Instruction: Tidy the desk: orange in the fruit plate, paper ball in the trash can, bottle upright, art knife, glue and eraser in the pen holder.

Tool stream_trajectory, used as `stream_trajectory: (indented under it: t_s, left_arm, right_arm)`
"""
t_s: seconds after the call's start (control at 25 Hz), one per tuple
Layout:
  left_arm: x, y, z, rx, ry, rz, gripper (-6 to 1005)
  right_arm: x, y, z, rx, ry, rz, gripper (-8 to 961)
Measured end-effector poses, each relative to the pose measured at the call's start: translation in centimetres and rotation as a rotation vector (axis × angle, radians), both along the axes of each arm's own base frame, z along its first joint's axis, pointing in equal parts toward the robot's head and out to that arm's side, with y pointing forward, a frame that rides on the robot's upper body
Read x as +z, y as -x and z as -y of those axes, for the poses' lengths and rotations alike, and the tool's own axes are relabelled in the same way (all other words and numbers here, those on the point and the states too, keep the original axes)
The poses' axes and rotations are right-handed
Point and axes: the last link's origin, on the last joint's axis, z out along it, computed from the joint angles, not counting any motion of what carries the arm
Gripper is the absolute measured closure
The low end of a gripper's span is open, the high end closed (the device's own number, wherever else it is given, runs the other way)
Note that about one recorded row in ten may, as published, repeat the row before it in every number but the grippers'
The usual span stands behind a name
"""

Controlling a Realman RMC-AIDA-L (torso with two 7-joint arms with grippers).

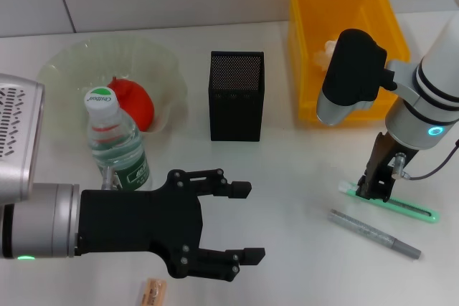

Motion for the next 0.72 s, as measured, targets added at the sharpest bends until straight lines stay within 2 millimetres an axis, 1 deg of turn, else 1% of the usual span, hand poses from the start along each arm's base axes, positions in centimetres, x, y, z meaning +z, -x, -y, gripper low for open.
stream_trajectory:
  t_s: [0.04,0.28,0.52,0.72]
  left_arm:
    - [0.0,0.0,0.0,0.000,0.000,0.000,185]
    - [0.0,0.0,0.0,-0.001,0.000,0.000,185]
    - [0.0,-0.1,-0.1,-0.002,-0.002,-0.001,185]
    - [-0.1,-0.1,-0.1,-0.002,-0.002,0.000,185]
  right_arm:
    - [0.0,0.0,0.0,-0.001,0.000,0.000,833]
    - [0.0,-0.1,0.0,-0.004,-0.002,0.000,887]
    - [0.1,0.0,0.1,0.000,-0.010,-0.005,889]
    - [1.1,0.9,0.1,0.038,-0.047,-0.024,890]
